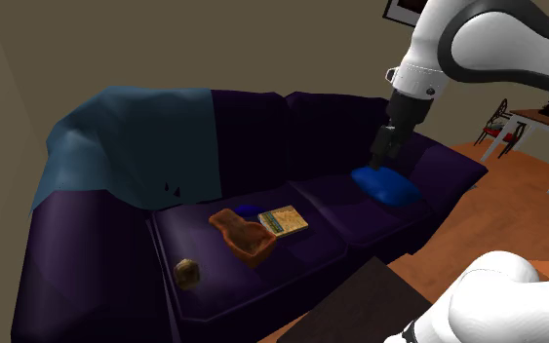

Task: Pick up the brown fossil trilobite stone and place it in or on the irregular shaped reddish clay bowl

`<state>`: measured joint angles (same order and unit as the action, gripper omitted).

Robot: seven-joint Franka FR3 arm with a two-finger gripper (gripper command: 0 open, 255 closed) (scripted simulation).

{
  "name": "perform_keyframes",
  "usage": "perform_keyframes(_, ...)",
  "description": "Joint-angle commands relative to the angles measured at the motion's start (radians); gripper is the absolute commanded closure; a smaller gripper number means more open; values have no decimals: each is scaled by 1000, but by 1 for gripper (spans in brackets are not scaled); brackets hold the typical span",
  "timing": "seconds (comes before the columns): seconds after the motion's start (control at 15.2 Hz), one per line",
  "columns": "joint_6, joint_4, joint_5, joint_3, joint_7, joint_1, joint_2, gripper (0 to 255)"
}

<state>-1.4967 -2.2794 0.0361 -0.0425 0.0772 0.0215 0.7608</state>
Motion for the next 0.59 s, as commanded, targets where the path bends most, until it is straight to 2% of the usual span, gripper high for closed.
perform_keyframes(0.0,0,0,0,0,0,0,0,0)
perform_keyframes(0.53,-297,-192,-80,-26,-25,-40,-68,0)
